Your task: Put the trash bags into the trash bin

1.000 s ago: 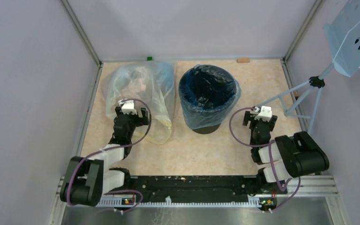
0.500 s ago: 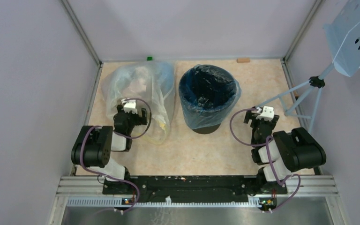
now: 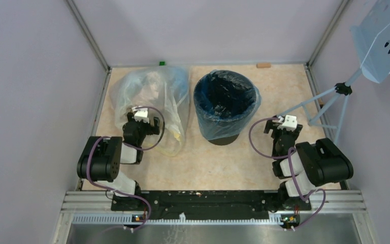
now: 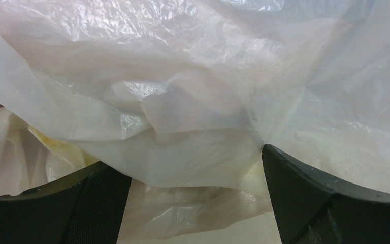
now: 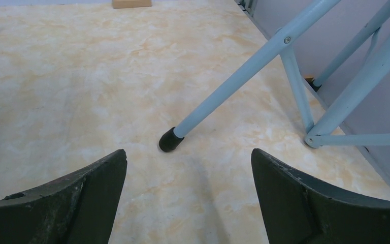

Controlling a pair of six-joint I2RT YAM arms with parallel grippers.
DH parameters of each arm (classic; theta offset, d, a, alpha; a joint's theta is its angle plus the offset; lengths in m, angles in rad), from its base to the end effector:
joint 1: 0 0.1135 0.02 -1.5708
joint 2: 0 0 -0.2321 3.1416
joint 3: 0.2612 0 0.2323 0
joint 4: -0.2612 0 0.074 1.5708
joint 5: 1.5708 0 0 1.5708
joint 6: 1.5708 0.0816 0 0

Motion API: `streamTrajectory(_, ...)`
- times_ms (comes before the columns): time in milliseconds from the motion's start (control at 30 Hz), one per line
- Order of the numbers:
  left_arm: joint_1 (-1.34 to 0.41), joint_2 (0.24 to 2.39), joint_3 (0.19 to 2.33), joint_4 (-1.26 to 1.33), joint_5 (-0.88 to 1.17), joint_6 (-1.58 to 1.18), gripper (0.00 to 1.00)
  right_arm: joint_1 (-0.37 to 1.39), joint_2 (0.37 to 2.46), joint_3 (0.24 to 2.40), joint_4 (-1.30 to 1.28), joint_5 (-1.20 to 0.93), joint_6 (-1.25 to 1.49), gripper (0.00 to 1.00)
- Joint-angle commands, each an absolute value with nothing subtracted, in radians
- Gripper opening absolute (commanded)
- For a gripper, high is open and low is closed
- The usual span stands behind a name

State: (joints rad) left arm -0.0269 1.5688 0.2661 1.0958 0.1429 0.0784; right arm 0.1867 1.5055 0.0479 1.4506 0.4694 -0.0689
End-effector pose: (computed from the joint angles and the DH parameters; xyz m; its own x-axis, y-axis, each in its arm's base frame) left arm 0.2879 -0.0194 0.1133 -0.1917 0.0827 -0.9780 0.1815 0.9822 0.0475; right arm 0.2393 0.0076 0.1279 -0.0261 -0.0674 -0.9974 0.2778 0.9579 -0.0720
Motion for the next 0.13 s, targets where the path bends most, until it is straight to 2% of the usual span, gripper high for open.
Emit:
streamTrajectory(0,-0.02,1.559,0.293,1.116,0.162,0.087,0.99,0.182,1.495,0.067,1.508,0.458,-0.063,0.91)
streamTrajectory(100,-0.02,1.556,0.289,1.119,0.163,0.086,0.99,0.183,1.495,0.067,1.508,0.459,-0.063,0.92)
